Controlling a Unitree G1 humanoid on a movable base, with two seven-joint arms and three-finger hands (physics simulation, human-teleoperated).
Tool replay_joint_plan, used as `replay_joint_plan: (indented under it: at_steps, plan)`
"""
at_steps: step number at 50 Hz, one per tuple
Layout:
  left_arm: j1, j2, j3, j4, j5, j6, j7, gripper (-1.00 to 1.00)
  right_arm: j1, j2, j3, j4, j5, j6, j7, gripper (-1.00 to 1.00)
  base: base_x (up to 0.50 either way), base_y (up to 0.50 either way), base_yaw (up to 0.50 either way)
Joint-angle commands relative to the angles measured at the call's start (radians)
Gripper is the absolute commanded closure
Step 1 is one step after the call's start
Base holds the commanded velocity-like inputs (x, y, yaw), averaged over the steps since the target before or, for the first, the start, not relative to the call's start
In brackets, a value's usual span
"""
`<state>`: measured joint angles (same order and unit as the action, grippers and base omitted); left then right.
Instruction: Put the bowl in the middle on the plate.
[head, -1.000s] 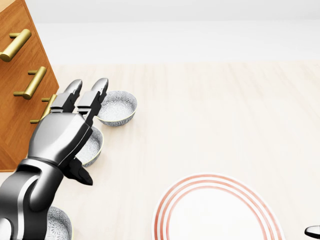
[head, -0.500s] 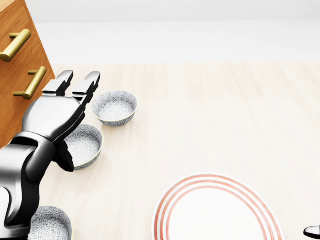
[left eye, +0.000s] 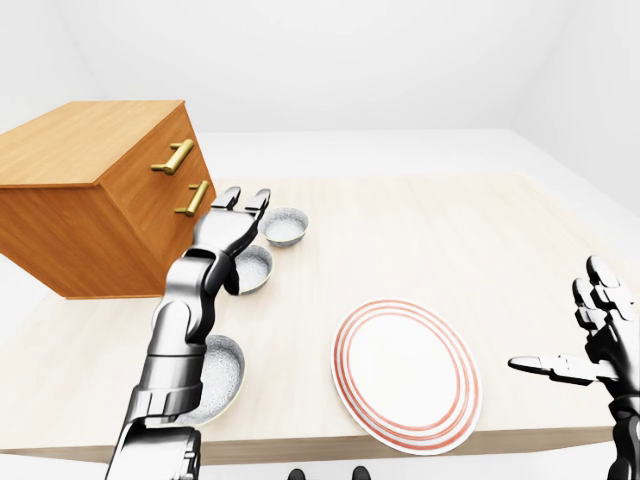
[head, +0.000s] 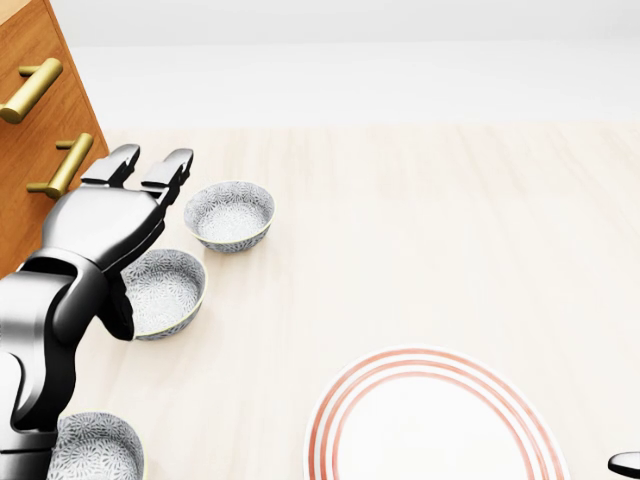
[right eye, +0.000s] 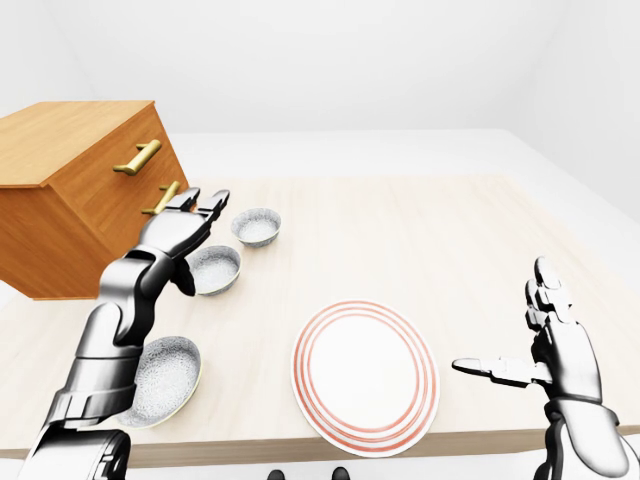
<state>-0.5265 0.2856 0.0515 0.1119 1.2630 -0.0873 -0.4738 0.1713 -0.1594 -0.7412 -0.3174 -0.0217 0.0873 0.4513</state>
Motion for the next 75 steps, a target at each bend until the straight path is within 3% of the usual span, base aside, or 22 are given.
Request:
replay_joint_plan:
  at_steps: [1, 24, 37, 51, 55, 75]
  plan:
    - [0.033, -0.003, -0.006, 0.022, 0.022, 0.000, -0.011, -1.00, 0.000, -0.001, 0.002, 0.010, -0.003, 0.000, -0.003, -1.00, 0.00, 0.00, 0.00]
    - [0.078, -0.021, -0.021, 0.064, 0.036, 0.000, 0.022, -1.00, -0.001, -0.004, 0.006, 0.018, -0.005, 0.000, -0.007, -1.00, 0.00, 0.00, 0.00]
    - [0.024, -0.034, -0.055, 0.227, 0.073, 0.000, 0.153, -1.00, 0.003, -0.003, 0.008, 0.018, -0.005, 0.000, -0.001, -1.00, 0.00, 0.00, 0.00]
    - [0.030, -0.043, -0.070, 0.261, 0.096, 0.000, 0.186, -1.00, 0.003, -0.001, 0.006, 0.021, -0.007, 0.000, 0.003, -1.00, 0.00, 0.00, 0.00]
    - [0.038, -0.030, -0.072, 0.315, 0.115, 0.000, 0.226, -1.00, 0.001, -0.003, 0.009, 0.021, -0.008, 0.000, 0.000, -1.00, 0.00, 0.00, 0.00]
    - [-0.021, -0.018, -0.083, 0.460, 0.135, 0.000, 0.297, -1.00, 0.000, -0.005, 0.012, 0.025, -0.013, 0.000, -0.010, -1.00, 0.00, 0.00, 0.00]
